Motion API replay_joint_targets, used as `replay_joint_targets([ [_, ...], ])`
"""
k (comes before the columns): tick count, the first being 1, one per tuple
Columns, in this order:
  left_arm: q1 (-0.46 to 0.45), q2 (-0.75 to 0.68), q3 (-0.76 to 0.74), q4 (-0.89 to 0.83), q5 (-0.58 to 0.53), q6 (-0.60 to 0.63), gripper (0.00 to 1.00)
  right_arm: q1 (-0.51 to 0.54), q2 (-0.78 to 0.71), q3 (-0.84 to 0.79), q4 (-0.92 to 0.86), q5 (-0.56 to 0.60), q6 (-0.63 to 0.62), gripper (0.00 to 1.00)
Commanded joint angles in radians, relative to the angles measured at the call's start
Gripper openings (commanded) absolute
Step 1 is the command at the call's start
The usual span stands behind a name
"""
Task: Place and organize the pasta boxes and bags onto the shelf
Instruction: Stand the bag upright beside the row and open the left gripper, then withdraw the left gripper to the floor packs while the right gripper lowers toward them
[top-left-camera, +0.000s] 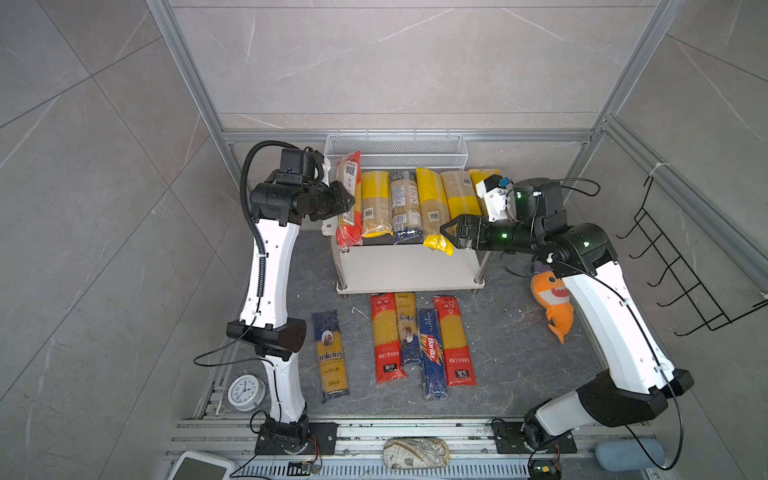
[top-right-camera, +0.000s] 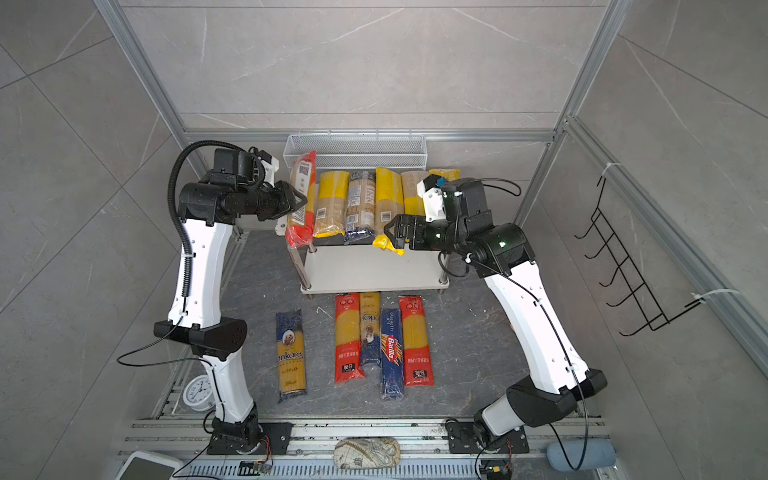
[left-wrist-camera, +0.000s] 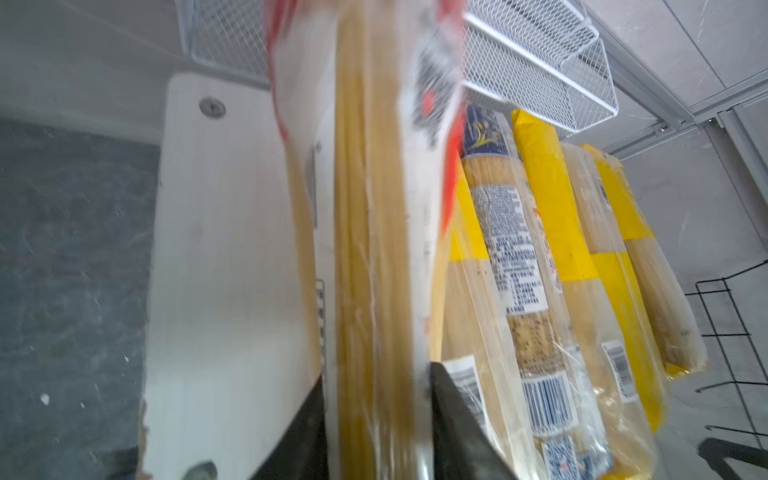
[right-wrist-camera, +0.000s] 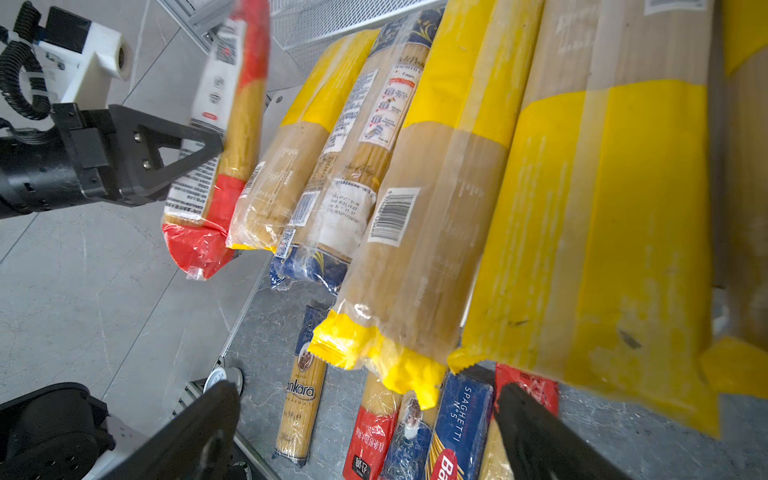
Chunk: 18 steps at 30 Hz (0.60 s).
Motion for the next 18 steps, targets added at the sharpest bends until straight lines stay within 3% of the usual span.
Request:
replay_joint_targets([
  [1, 0.031, 0.006, 0.028, 0.113, 0.008, 0.005, 0.53, -0.020, 0.018, 0.038, 0.011, -0.027, -0.019, 1.00],
  [3, 0.043, 0.006, 0.025, 0.109, 0.008, 0.003, 0.67, -0.029, 0.020, 0.037, 0.013, -0.032, -0.016, 1.00],
  [4, 0.046, 0.006, 0.022, 0.113, 0.011, 0.004, 0.68, -0.032, 0.023, 0.036, 0.014, -0.033, -0.014, 1.00],
  [18, 0.052, -0.112, -0.091, 0.052, 0.006, 0.019, 0.70, -0.054, 0.044, 0.108, -0.061, -0.001, -0.048, 1.00],
])
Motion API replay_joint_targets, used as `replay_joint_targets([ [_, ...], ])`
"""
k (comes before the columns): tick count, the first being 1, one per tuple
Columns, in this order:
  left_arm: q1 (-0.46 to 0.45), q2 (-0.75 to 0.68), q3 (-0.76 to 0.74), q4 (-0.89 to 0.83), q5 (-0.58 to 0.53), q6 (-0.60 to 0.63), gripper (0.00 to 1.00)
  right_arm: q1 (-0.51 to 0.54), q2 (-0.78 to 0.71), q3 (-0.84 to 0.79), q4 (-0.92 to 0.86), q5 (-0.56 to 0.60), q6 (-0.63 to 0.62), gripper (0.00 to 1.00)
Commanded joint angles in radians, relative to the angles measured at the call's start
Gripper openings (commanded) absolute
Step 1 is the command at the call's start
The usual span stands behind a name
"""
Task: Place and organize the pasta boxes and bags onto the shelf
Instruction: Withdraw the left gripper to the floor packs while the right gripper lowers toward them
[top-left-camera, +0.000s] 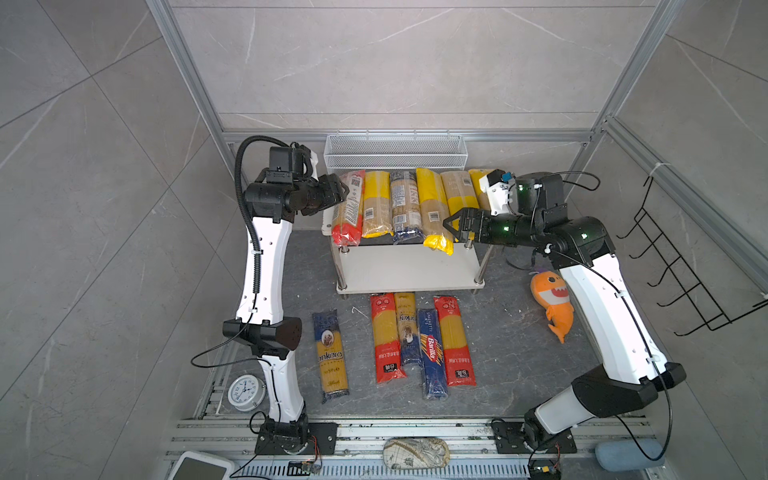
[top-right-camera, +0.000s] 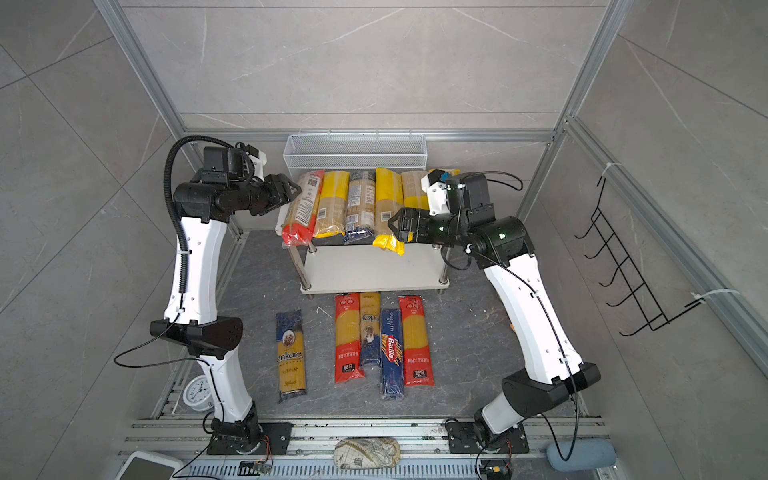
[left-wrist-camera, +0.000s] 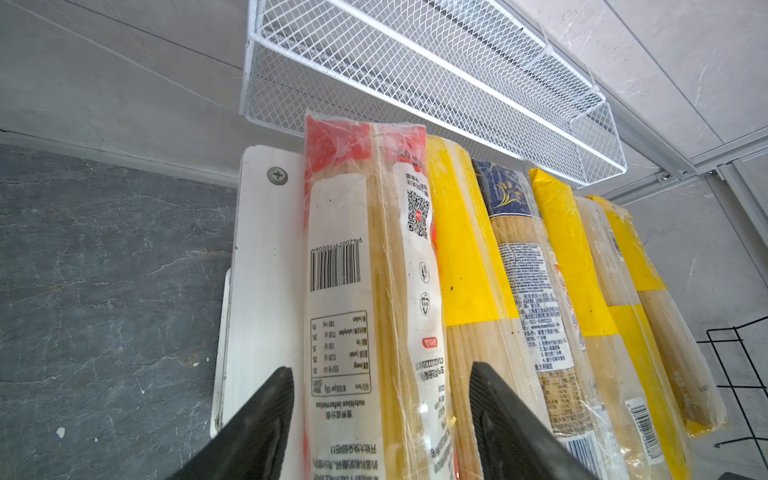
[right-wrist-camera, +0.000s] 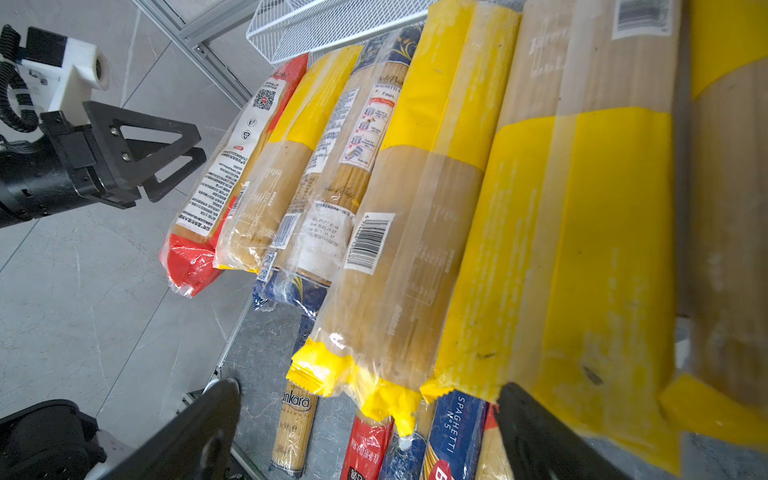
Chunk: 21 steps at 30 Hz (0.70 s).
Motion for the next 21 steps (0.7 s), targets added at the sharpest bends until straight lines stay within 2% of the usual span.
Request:
replay_joint_targets([
  [1, 0.001, -0.108, -0.046, -0.015, 0.004, 0.022, 0.70, -0.008, -0.004, 0.059, -0.053, 0.031, -0.039, 1.00],
  [5, -0.001, -0.210, -0.163, -0.018, -0.017, 0.027, 0.71, -0.010, -0.043, 0.032, -0.058, 0.040, -0.035, 1.00],
  [16, -0.043, -0.544, -0.533, -0.023, -0.114, 0.011, 0.74, -0.009, -0.239, -0.183, -0.121, 0.101, -0.053, 1.00],
  [21, -0.079, -0.746, -0.805, 0.015, -0.167, -0.032, 0.75, -0.004, -0.388, -0.420, -0.105, 0.084, -0.041, 1.00],
])
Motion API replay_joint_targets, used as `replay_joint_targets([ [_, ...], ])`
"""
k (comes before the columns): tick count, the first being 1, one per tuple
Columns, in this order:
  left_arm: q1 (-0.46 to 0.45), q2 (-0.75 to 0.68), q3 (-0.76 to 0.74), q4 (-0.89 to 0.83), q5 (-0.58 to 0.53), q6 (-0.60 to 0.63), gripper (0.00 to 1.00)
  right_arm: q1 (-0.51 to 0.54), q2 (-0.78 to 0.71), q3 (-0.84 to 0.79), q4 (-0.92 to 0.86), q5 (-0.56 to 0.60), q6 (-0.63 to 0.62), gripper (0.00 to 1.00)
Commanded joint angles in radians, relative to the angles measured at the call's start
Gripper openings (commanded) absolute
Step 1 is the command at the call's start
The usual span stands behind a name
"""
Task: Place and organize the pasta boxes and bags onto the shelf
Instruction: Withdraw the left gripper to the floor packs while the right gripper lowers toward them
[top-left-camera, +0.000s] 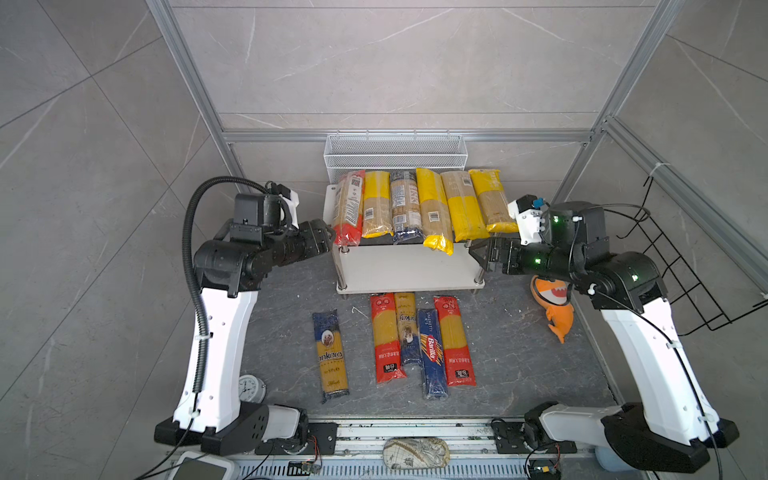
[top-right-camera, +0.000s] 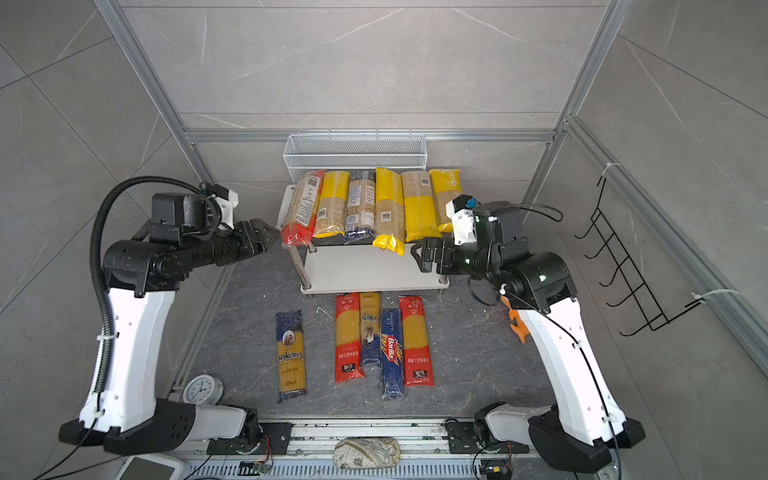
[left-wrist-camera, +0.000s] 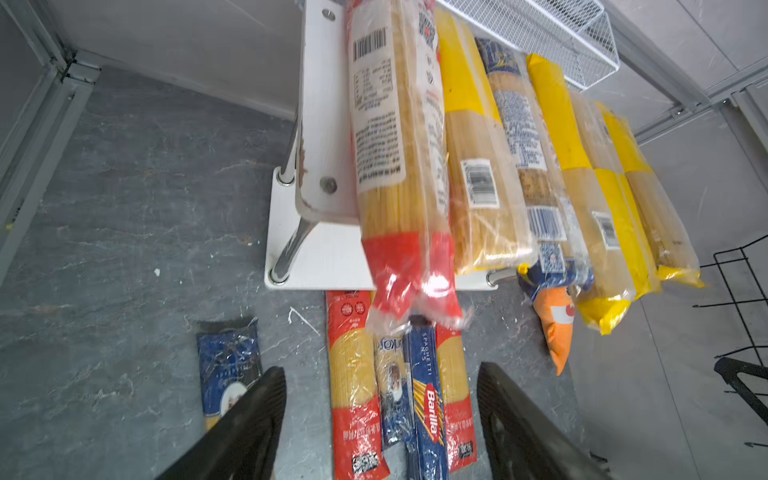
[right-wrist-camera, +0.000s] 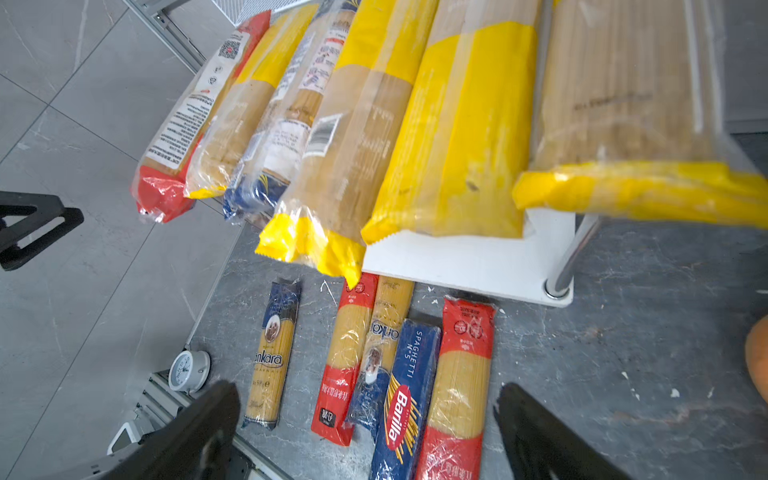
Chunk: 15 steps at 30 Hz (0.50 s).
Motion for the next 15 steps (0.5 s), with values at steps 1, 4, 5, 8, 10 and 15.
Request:
replay_joint_targets([
  [1, -0.018, -0.132, -0.170, 0.035, -0.055, -0.043, 0.76, 0.004, -0.095, -0.160, -0.007, -0.012, -0.003, 1.00],
  [4, -0.032, -0.267, -0.356, 0.054, -0.066, -0.096, 0.76, 0.008, -0.196, -0.335, 0.042, -0.044, 0.037, 1.00],
  [5, -0.036, -0.304, -0.399, 0.049, -0.064, -0.110, 0.76, 0.011, -0.219, -0.380, 0.051, -0.052, 0.049, 1.00],
  [8, -0.057, -0.410, -0.529, 0.037, -0.059, -0.163, 0.76, 0.019, -0.290, -0.518, 0.073, -0.074, 0.083, 1.00],
  [10, -0.064, -0.477, -0.616, 0.039, -0.059, -0.196, 0.76, 0.025, -0.334, -0.602, 0.089, -0.078, 0.102, 1.00],
  [15, -0.065, -0.612, -0.838, 0.039, -0.065, -0.251, 0.76, 0.031, -0.416, -0.753, 0.122, -0.101, 0.151, 1.00],
])
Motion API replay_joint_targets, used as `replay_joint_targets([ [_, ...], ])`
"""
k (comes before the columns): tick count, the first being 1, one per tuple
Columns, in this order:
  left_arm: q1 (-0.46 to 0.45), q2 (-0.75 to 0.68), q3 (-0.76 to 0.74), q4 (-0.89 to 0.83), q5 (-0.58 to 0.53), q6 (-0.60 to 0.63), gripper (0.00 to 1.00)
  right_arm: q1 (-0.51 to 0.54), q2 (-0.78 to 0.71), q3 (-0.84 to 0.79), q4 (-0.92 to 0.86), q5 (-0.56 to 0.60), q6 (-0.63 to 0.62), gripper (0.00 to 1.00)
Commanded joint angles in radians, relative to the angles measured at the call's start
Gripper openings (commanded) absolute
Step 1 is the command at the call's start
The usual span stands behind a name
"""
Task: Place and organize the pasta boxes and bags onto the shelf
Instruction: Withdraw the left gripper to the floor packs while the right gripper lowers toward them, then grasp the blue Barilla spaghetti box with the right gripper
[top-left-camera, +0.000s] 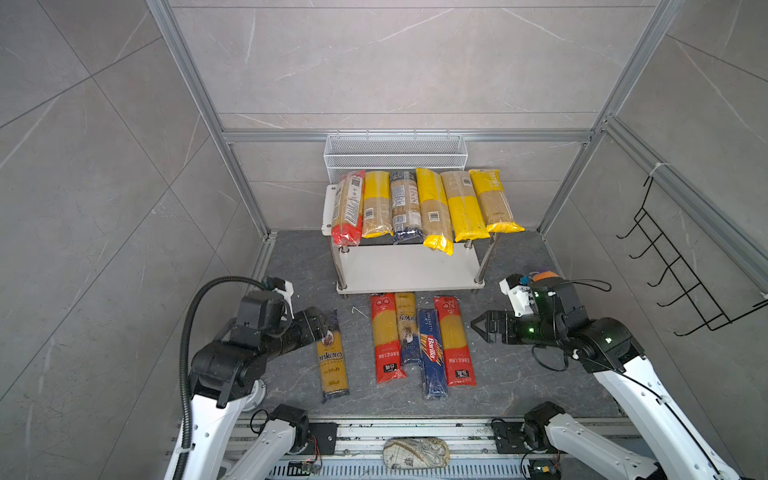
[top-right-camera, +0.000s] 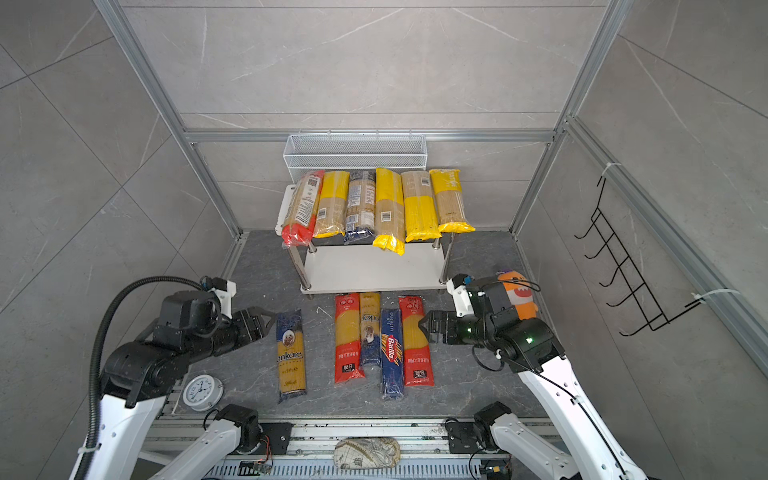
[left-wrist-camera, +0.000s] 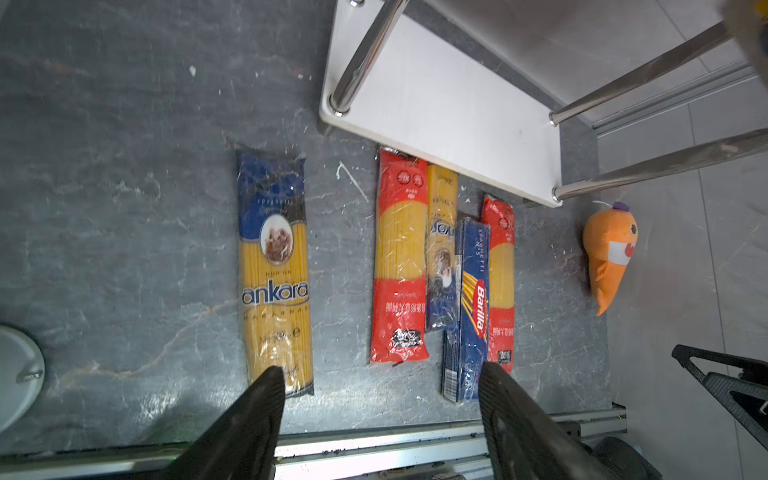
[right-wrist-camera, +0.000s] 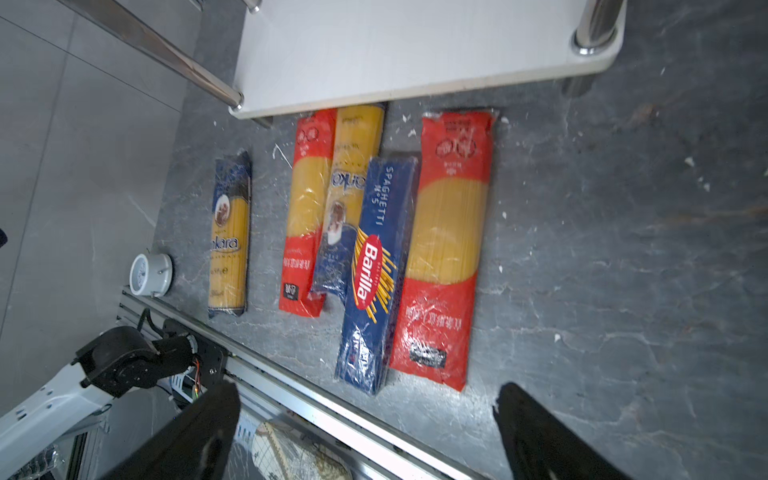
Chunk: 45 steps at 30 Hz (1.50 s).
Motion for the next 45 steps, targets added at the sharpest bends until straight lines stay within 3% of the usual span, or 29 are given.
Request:
replay_joint_targets([
  [1, -0.003, -0.055, -0.103, 0.021, -0.012, -0.068, 0.76, 0.008, -0.047, -0.062, 0.059, -0.032, 0.060, 1.00],
  [14, -0.002, -0.117, -0.383, 0.153, 0.002, -0.154, 0.76, 0.013, -0.046, -0.237, 0.150, -0.069, 0.090, 1.00],
  [19, -0.005, -0.110, -0.413, 0.174, 0.003, -0.174, 0.76, 0.013, -0.022, -0.290, 0.228, -0.116, 0.122, 1.00],
  [34, -0.009, -0.036, -0.439, 0.243, 0.013, -0.202, 0.76, 0.026, 0.210, -0.242, 0.289, -0.143, 0.065, 1.00],
  [37, -0.025, -0.002, -0.438, 0.275, 0.013, -0.204, 0.76, 0.065, 0.251, -0.241, 0.300, -0.147, 0.066, 0.98],
  [45, -0.140, 0.128, -0.428, 0.419, -0.026, -0.218, 0.76, 0.291, 0.346, -0.286, 0.331, -0.058, 0.145, 0.92],
])
